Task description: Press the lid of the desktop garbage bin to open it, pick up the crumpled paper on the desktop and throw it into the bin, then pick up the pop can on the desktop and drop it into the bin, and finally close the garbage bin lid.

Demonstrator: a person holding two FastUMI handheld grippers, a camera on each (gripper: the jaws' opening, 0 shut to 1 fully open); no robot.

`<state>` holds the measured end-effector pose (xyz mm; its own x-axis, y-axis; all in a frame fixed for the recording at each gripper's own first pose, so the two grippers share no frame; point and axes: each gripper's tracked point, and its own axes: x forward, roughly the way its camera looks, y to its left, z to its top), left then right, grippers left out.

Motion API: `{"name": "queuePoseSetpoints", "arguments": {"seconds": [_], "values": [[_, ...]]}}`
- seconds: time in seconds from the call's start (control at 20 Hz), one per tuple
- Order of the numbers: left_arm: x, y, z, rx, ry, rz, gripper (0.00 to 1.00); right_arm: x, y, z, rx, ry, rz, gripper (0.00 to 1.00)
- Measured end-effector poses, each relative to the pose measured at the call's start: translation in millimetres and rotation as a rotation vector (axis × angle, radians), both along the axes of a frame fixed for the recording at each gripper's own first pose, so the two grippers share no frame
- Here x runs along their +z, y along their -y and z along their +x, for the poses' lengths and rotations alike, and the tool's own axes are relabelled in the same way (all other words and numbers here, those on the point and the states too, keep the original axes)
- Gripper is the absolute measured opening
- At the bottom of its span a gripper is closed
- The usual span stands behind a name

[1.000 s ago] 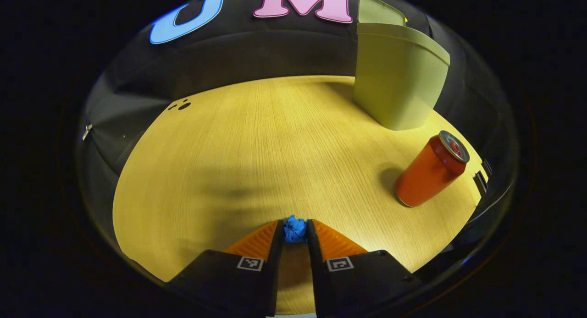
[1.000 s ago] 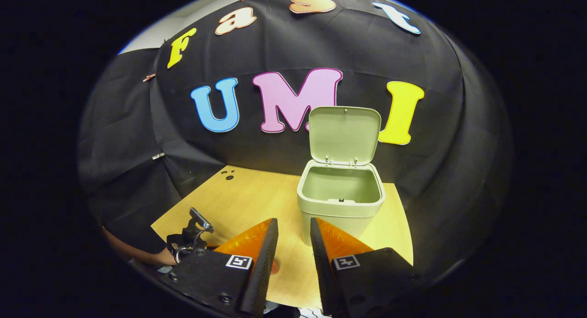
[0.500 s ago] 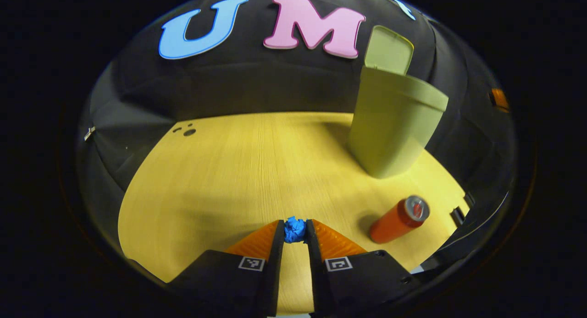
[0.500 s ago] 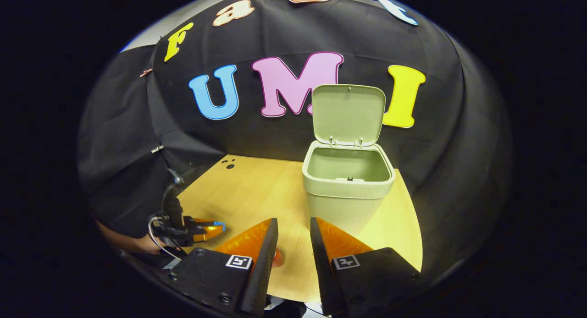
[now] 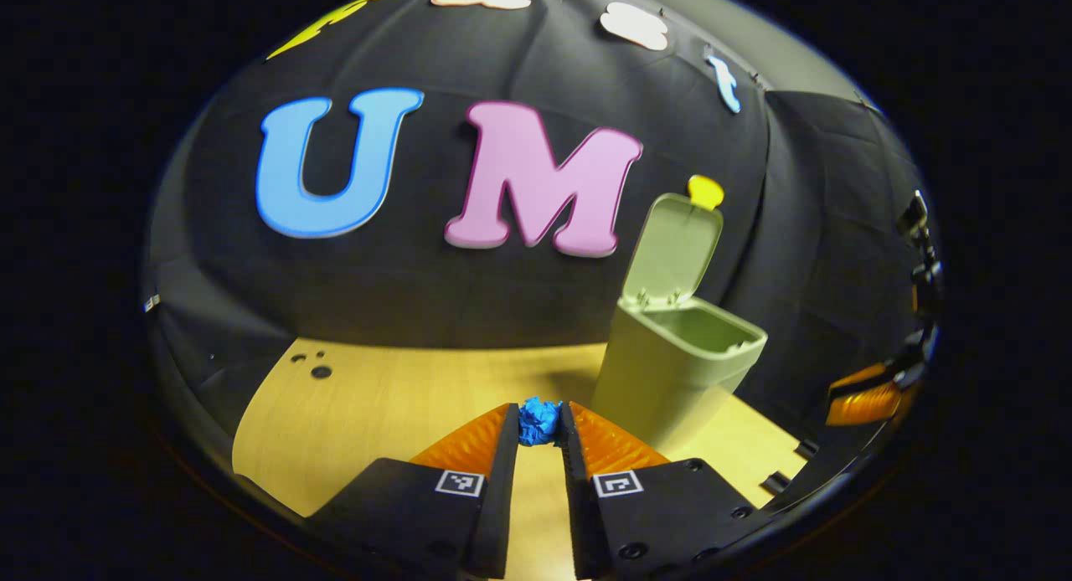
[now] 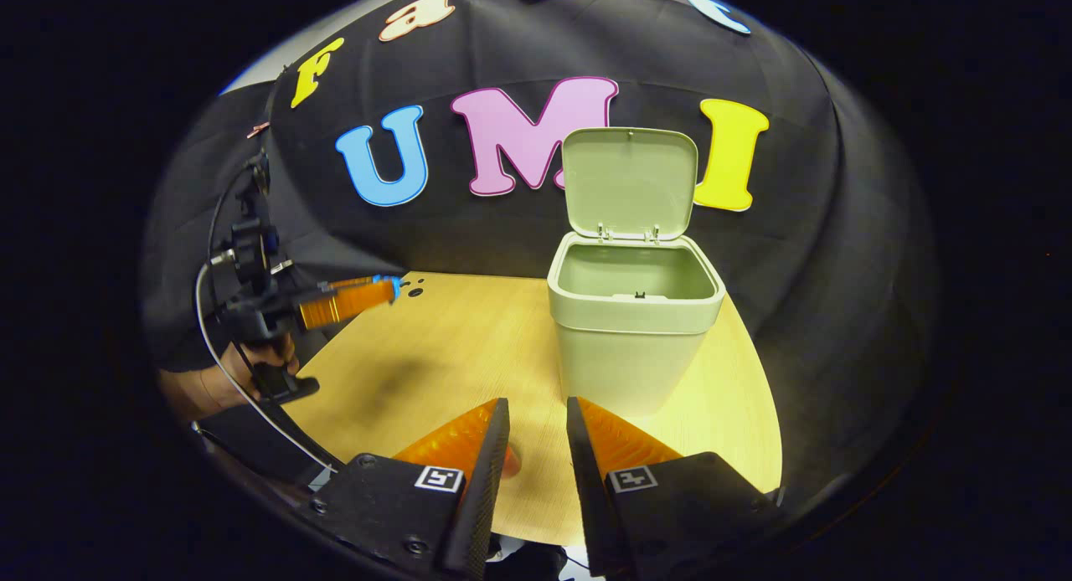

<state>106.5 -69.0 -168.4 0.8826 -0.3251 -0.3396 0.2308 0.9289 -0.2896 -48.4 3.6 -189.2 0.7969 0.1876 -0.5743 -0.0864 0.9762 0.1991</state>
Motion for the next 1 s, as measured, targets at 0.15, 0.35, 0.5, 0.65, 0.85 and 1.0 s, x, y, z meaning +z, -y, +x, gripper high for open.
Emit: {"name": "queuePoseSetpoints", "arguments": {"seconds": [0.15, 0.35, 0.5, 0.65, 0.85, 1.0], "values": [[46.6, 28.3, 28.1, -0.073, 0.111, -0.033, 0.33, -3.1, 5.7, -4.3, -0.015, -0.008, -0.021, 0.48], [85.5, 72.1, 56.9, -0.177, 0.213, -0.048, 0.31, -1.7, 14.7, -8.0, -0.049, -0.005, -0.025, 0.48], [97.2, 115.4, 70.4, -0.255, 0.259, -0.038, 0.33, -1.6, 22.5, -14.0, -0.084, -0.006, -0.032, 0.48], [95.1, 148.9, 79.6, -0.32, 0.264, -0.041, 0.33, -1.5, 31.1, -19.3, -0.122, -0.008, -0.036, 0.48], [79.6, 181.8, 90.2, -0.374, 0.245, -0.024, 0.34, -2.2, 42.7, -26.0, -0.188, -0.01, -0.023, 0.48], [66.4, 197.2, 98.6, -0.399, 0.229, -0.004, 0.32, -2.8, 48.4, -28.6, -0.226, -0.013, -0.01, 0.48]]}}
